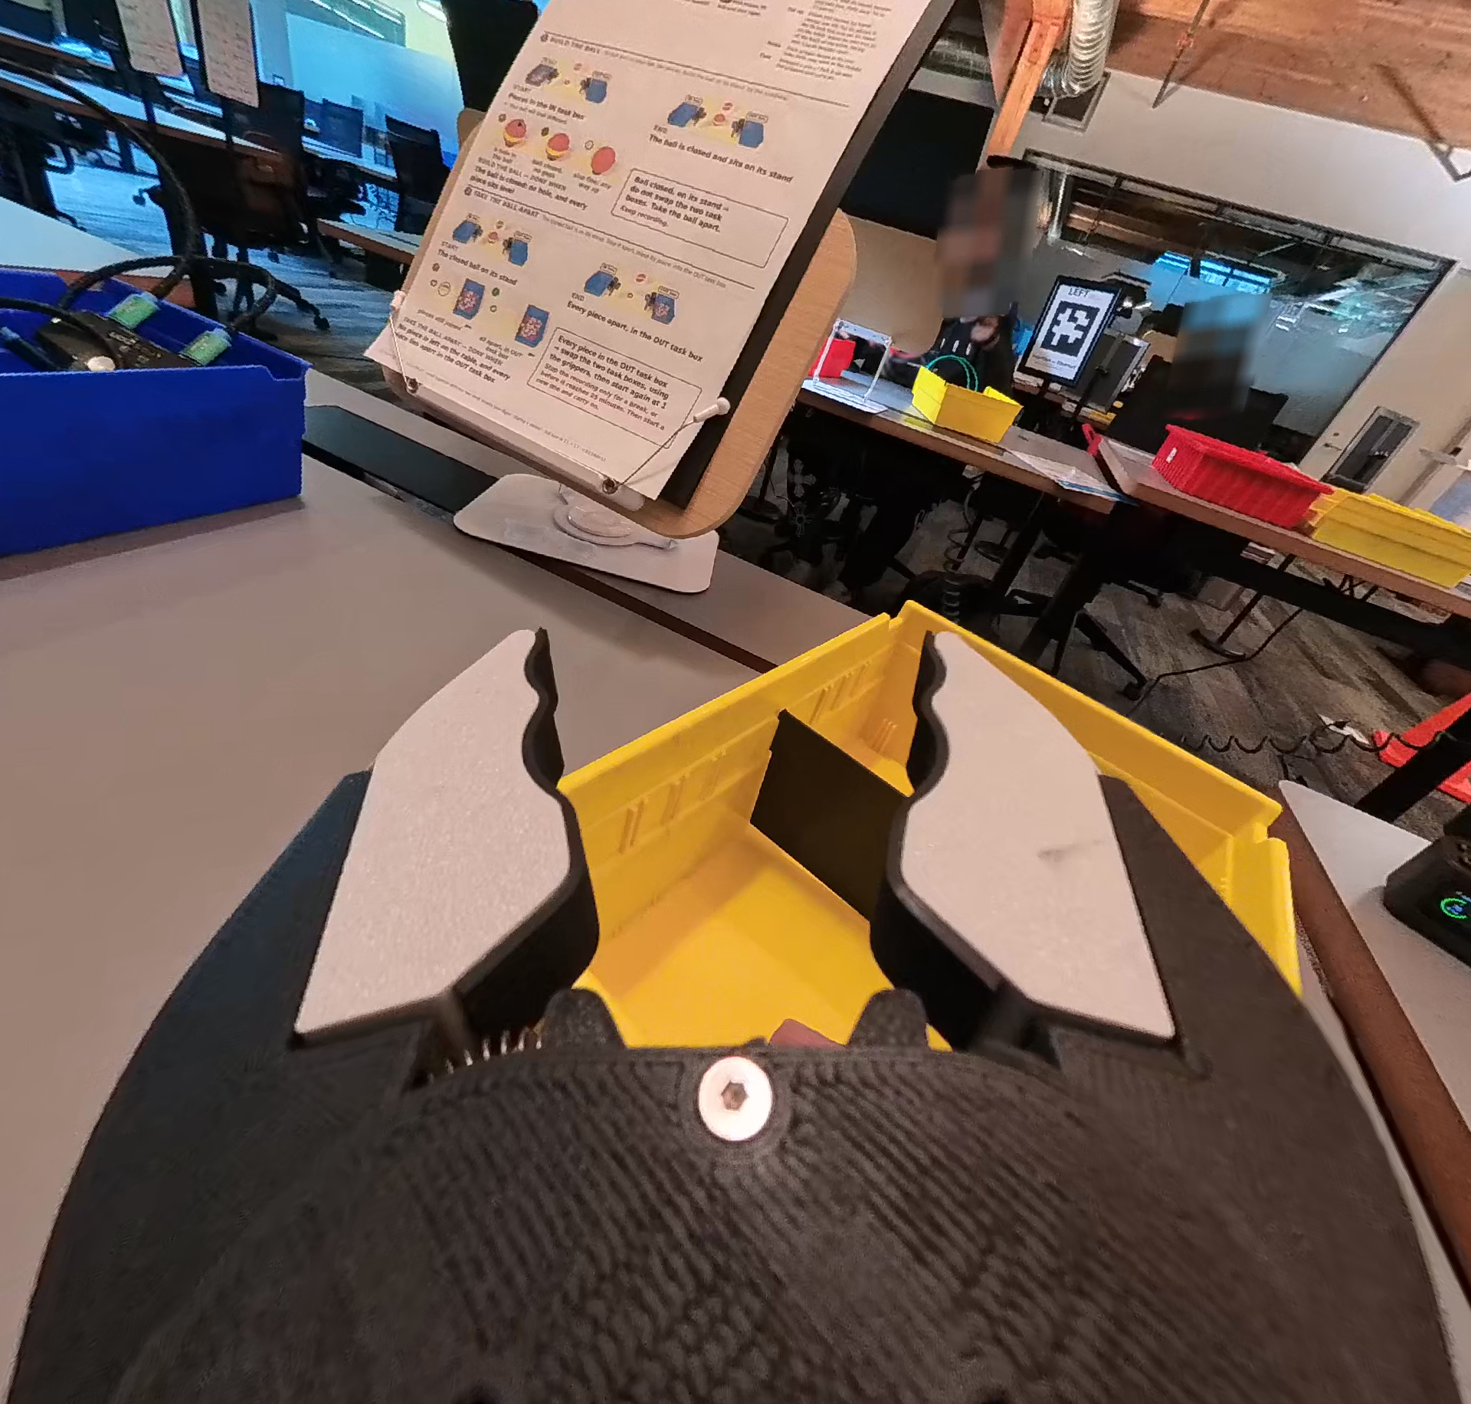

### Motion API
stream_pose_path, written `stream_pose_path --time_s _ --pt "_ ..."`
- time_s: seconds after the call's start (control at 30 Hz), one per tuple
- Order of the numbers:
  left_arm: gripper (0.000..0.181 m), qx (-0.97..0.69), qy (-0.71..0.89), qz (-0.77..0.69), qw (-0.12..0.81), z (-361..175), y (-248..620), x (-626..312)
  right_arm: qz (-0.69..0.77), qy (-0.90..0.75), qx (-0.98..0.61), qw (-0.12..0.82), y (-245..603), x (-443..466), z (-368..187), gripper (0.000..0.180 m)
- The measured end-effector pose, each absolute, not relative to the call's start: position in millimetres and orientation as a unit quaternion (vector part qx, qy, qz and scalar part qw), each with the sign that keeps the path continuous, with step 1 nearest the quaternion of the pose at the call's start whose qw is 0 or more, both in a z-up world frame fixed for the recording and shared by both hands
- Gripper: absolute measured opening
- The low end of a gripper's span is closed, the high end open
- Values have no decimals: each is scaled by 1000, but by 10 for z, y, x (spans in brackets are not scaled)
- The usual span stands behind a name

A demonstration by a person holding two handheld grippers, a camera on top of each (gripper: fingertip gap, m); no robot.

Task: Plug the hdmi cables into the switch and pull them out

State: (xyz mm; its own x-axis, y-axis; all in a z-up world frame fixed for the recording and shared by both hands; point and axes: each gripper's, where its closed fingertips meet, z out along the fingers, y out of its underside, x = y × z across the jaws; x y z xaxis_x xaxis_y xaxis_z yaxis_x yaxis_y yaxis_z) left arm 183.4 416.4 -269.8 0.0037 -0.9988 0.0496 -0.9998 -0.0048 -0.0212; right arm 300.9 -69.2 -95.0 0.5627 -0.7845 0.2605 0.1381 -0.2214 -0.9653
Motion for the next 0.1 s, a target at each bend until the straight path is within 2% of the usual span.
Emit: stream_pose_path --time_s 0.03,0.1 --pt "73 713 -701 24 7 -2703 4165 1847 -398 243 -671 577 -689 3015 -960 86" --pt "75 723 -690 29 -1 -2729 4171 1887 -392 244 -673 578 -664 3019 -988 86"
